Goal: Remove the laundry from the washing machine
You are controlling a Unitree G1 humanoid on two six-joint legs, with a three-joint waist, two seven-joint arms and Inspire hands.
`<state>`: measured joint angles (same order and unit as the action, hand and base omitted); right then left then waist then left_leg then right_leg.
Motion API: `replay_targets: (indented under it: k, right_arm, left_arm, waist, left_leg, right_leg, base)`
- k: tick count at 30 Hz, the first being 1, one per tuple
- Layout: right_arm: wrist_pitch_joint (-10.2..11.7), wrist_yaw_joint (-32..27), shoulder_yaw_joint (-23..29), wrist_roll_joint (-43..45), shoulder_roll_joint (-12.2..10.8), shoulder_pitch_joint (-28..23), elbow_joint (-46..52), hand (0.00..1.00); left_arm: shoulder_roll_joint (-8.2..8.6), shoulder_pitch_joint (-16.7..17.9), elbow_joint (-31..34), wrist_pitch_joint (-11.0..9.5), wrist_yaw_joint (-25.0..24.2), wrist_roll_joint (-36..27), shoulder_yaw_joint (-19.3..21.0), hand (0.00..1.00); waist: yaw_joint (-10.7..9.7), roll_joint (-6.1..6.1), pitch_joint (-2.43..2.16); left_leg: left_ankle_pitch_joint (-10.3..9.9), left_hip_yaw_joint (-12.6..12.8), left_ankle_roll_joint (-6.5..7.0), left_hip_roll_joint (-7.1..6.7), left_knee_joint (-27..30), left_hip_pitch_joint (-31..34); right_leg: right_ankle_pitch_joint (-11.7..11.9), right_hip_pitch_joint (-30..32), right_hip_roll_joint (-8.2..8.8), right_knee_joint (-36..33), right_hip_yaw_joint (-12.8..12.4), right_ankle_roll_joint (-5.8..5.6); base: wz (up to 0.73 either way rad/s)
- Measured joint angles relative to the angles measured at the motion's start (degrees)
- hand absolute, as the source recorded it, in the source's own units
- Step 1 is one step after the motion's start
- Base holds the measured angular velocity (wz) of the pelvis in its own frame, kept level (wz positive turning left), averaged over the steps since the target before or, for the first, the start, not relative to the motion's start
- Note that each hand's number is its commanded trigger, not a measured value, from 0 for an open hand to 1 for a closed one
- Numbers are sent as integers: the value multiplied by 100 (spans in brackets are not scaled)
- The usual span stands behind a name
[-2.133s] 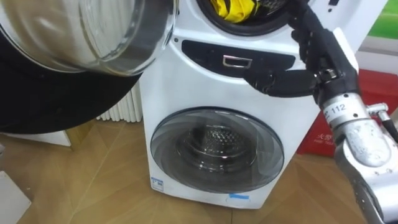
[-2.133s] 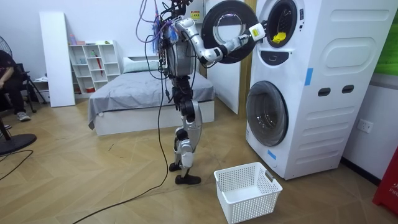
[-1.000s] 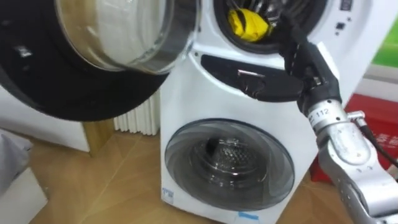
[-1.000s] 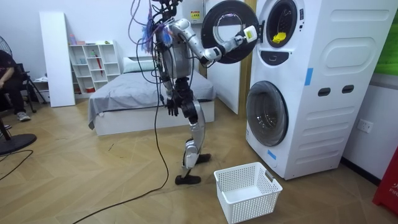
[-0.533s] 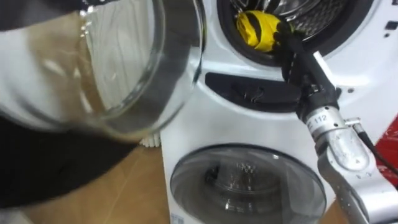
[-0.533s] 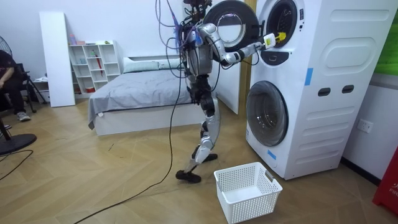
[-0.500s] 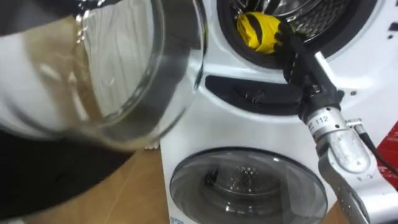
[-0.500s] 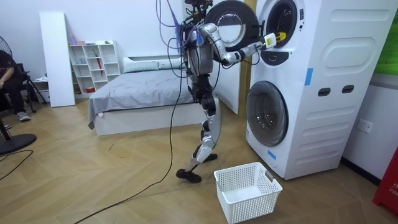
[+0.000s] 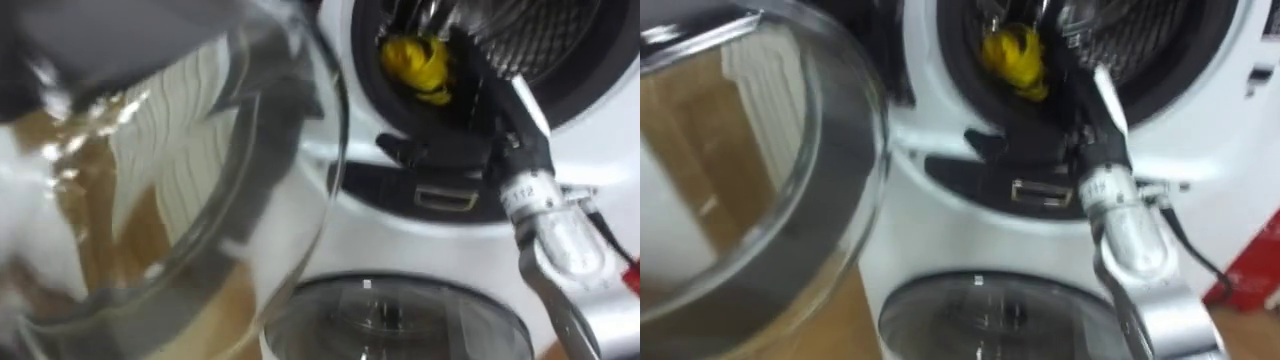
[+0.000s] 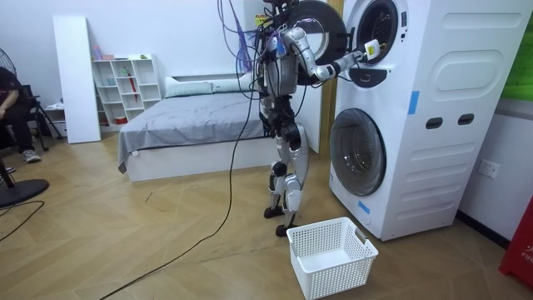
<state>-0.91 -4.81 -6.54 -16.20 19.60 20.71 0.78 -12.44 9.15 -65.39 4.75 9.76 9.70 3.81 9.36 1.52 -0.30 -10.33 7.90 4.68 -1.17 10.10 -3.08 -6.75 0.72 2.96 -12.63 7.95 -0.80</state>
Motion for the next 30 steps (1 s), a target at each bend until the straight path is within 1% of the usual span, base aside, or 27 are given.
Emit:
replay_targets:
  k: [1,3,4,6,8,10,15,17,19,23,27,30]
  right_arm:
    - [0,3,-20,8,0,1,1,0]
    - [0,13,-82,95,-1,51,11,0]
    - [0,55,-99,154,-1,76,24,0]
    - [0,75,-131,231,-15,78,92,0]
    - [0,74,-130,221,-16,78,213,0]
    - [0,69,-130,170,-16,78,391,0]
    - [29,81,-130,15,-17,79,986,0]
    - [32,83,-130,-183,-17,78,1123,0]
    - [33,83,-129,-334,-17,78,1211,0]
    - [33,89,-72,-495,-16,78,1310,0]
    - [32,56,186,-507,-1,78,1337,0]
    - [32,-71,393,-506,31,77,1342,0]
  left_arm:
    - [0,3,-20,18,0,-1,1,0]
    - [2,-8,-24,18,-20,0,-2,0]
    - [2,-39,-52,14,-33,2,-2,0]
    - [3,-100,-86,12,-35,0,-21,0]
    - [17,-103,-50,13,-41,-1,-85,0]
    - [36,-105,15,15,-40,-2,-180,0]
    - [100,-215,132,-14,-14,-17,-185,0]
    - [141,-216,132,-56,15,-51,-185,0]
    - [151,-211,132,-108,51,-52,-185,0]
    - [153,-84,130,-114,92,-53,-183,0]
    - [173,64,131,-110,78,2,-164,0]
    - [177,172,131,-104,76,1,-161,0]
  waist:
    - [40,20,0]
    - [54,56,3]
    - [51,76,13]
    - [48,114,48]
    - [19,126,55]
    - [-18,128,53]
    - [-73,107,67]
    - [-107,67,93]
    - [-122,41,103]
    - [-227,30,97]
    - [-295,29,89]
    - [-326,14,62]
  left_leg:
    - [-10,25,-18,33,-21,-27]
    - [-29,76,-49,71,-27,-32]
    - [-37,90,-63,84,-35,-36]
    - [-56,127,-87,105,-51,-53]
    - [-67,134,-98,113,-59,-58]
    - [-76,129,-105,123,-62,-66]
    - [-93,122,-135,168,-63,-74]
    - [-103,121,-148,171,-79,-126]
    - [-106,123,-153,174,-94,-141]
    - [-114,123,-164,185,-93,-142]
    - [-119,134,-163,184,-94,-150]
    - [-122,144,-163,184,-94,-155]
  right_leg:
    - [4,-6,-25,0,-9,7]
    - [6,2,-61,9,-24,10]
    - [9,-3,-106,22,-39,15]
    - [19,-44,-147,79,-52,31]
    - [36,-75,-167,154,-50,57]
    - [42,-101,-179,208,-43,67]
    - [46,-110,-221,242,-68,74]
    - [51,-188,-231,307,-69,82]
    - [51,-191,-239,302,-73,82]
    - [51,-190,-250,302,-81,83]
    - [51,-188,-254,302,-95,83]
    - [51,-188,-258,302,-126,83]
  base:
    - [-12]
    - [-12]
    - [-9]
    - [-10]
    - [-4]
    - [2]
    - [0]
    - [0]
    - [-4]
    - [-1]
    - [-1]
    - [-1]
